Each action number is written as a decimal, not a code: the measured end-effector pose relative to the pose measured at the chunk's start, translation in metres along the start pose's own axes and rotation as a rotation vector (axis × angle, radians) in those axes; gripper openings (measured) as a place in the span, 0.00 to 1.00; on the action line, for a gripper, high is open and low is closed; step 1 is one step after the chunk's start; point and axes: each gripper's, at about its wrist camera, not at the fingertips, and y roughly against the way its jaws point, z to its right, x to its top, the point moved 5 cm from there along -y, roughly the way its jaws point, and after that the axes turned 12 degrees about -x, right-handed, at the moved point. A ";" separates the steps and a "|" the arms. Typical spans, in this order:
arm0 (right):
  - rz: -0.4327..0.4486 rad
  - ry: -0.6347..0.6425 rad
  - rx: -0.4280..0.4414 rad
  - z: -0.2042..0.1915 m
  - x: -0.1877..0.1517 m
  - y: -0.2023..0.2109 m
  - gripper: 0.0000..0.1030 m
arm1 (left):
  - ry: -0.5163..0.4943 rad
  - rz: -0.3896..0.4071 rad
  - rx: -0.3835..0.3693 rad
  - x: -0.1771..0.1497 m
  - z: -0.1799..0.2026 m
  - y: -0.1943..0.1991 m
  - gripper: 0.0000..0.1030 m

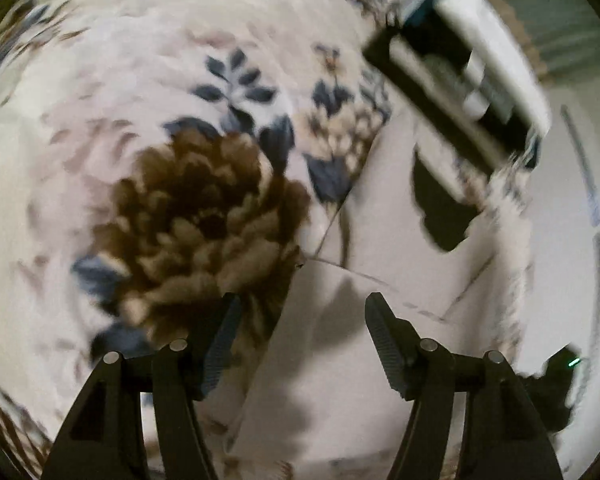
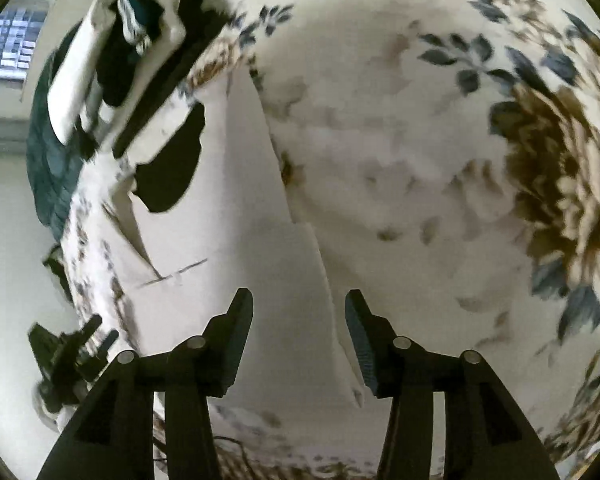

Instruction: Fold small clothes

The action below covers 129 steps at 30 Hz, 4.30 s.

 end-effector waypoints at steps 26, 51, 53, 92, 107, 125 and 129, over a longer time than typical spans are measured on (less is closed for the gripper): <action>0.097 0.339 -0.396 -0.138 0.199 -0.068 0.54 | -0.586 -0.194 0.270 0.142 0.103 -0.141 0.12; 0.115 0.293 -0.215 -0.042 -0.075 0.031 0.05 | -0.164 -0.145 -0.080 -0.092 0.041 0.028 0.24; 0.043 0.293 -0.208 -0.028 -0.095 0.015 0.07 | -0.107 -0.170 -0.076 -0.110 0.021 0.029 0.40; 0.080 -0.060 0.219 -0.021 -0.008 0.021 0.24 | -0.023 0.054 -0.116 0.002 0.035 0.005 0.52; -0.021 -0.074 0.126 0.012 0.014 -0.002 0.76 | 0.063 0.007 -0.202 0.002 -0.010 0.023 0.65; -0.272 -0.046 0.404 0.013 -0.010 -0.079 0.27 | 0.052 -0.146 -0.345 -0.008 -0.005 -0.029 0.20; -0.224 -0.029 0.373 0.003 -0.012 -0.063 0.20 | 0.069 -0.130 -0.363 -0.009 0.000 -0.014 0.18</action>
